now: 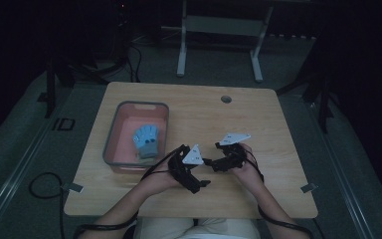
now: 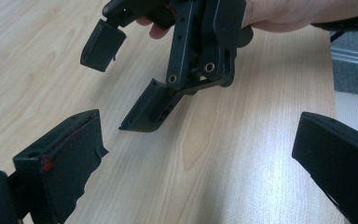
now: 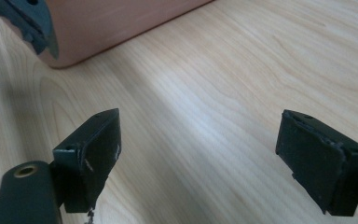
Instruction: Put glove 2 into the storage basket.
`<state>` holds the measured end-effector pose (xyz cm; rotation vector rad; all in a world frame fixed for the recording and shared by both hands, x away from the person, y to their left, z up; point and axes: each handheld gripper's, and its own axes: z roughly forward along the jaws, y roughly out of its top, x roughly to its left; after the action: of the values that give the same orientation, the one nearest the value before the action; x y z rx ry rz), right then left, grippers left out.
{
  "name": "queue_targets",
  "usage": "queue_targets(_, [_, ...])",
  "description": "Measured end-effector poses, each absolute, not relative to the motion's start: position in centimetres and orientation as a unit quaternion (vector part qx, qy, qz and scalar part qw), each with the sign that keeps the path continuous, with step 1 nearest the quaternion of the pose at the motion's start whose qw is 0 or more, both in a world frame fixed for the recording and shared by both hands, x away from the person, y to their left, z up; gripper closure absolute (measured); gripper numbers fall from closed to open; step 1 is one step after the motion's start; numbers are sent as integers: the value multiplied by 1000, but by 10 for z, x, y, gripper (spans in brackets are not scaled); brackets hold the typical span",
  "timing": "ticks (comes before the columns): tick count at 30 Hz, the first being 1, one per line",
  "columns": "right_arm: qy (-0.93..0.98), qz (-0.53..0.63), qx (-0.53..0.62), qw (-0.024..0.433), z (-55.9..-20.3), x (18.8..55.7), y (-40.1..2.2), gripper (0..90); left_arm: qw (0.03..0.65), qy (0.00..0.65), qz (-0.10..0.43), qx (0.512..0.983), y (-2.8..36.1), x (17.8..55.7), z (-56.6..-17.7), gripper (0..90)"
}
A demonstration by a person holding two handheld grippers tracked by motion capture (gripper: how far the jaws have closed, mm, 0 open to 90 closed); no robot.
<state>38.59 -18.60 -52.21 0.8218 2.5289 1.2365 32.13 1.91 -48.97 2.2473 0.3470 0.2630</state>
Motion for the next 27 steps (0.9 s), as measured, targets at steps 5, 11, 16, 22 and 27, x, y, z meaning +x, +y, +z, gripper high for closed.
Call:
queue_targets(5, [856,421,281,103,-527,382,-193,140,418,126,97,895,14,318,-500,20])
queue_targets(11, [854,425,282,103,-536,374,-204,140,414,108,88,900,6,313,-514,20])
queue_targets(16, [852,428,282,102,-542,368,-213,140,406,109,88,903,2,312,-523,20])
queue_targets(22, [854,424,282,108,-547,361,-224,140,409,103,86,903,-2,308,-533,20])
queue_targets(27, [855,422,281,107,-550,352,-233,140,410,95,81,904,-6,304,-539,20])
